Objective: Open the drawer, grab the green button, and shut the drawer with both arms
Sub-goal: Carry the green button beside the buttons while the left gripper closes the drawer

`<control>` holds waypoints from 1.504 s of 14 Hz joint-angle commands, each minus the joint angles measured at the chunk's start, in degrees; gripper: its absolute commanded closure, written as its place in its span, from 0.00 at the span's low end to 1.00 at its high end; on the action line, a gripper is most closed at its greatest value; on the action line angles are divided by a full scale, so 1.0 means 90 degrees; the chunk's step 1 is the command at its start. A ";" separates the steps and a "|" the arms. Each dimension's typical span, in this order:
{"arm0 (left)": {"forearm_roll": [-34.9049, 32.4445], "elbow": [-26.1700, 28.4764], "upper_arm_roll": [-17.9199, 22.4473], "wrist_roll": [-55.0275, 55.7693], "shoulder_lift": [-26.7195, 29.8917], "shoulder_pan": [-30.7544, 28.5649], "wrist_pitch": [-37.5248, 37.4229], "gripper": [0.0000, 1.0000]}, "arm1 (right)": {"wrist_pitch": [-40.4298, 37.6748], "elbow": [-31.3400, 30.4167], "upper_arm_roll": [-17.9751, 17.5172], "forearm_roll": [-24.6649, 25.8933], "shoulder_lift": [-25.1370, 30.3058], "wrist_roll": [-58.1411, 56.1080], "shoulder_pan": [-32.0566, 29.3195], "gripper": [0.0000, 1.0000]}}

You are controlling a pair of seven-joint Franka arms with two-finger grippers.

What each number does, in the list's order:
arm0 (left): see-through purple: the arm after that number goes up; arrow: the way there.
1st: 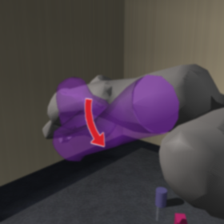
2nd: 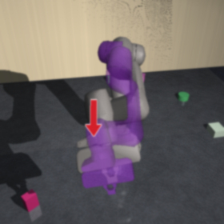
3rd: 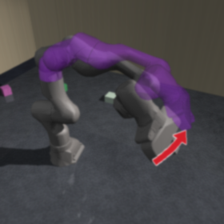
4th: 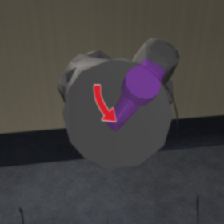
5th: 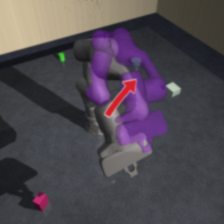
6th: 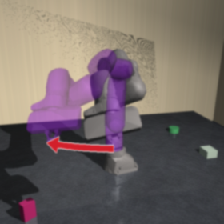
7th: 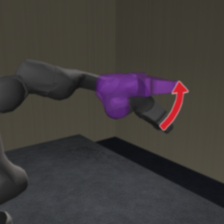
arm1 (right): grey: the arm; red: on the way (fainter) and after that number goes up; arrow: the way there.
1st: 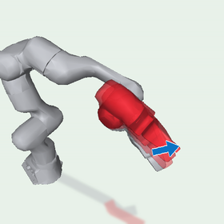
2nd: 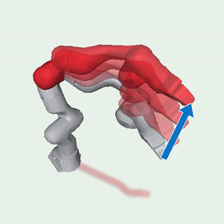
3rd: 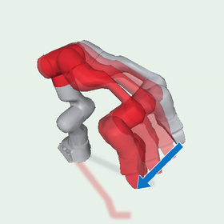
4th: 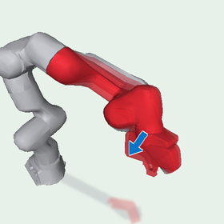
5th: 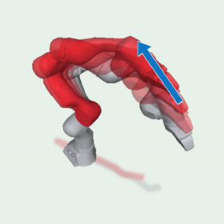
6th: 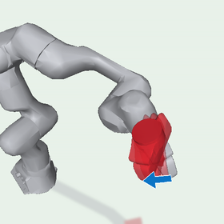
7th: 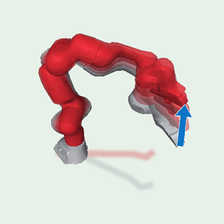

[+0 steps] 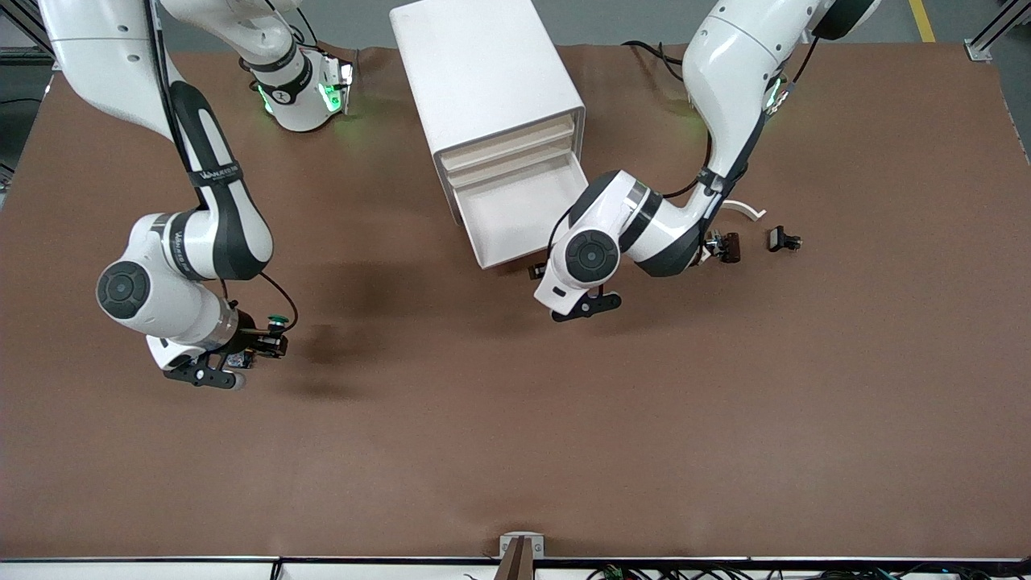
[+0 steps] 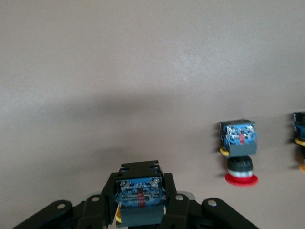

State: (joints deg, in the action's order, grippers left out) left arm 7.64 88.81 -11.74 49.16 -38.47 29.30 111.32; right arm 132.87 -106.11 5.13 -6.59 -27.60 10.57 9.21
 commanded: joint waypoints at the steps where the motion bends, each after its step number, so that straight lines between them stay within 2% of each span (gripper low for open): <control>1: -0.0068 -0.0004 -0.0014 0.0172 -0.0022 0.0152 -0.0074 0.00 | 0.0275 -0.0016 -0.0111 0.0078 -0.0244 -0.0012 -0.0202 1.00; 10: -0.0019 -0.0004 -0.0091 0.0602 -0.0110 0.0563 -0.0093 0.00 | 0.0539 0.0042 -0.0121 0.0068 -0.0595 0.0115 -0.0271 1.00; 21: 0.1114 0.0035 -0.0190 0.0681 -0.0266 0.0719 -0.0220 0.00 | 0.0725 0.0091 -0.0121 0.0010 -0.0830 0.0301 -0.0203 1.00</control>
State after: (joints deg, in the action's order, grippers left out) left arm 16.21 89.07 -13.18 54.44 -40.39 34.60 109.99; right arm 139.07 -106.05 4.68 -6.59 -34.57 12.02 7.82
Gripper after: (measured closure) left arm 0.000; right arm 0.586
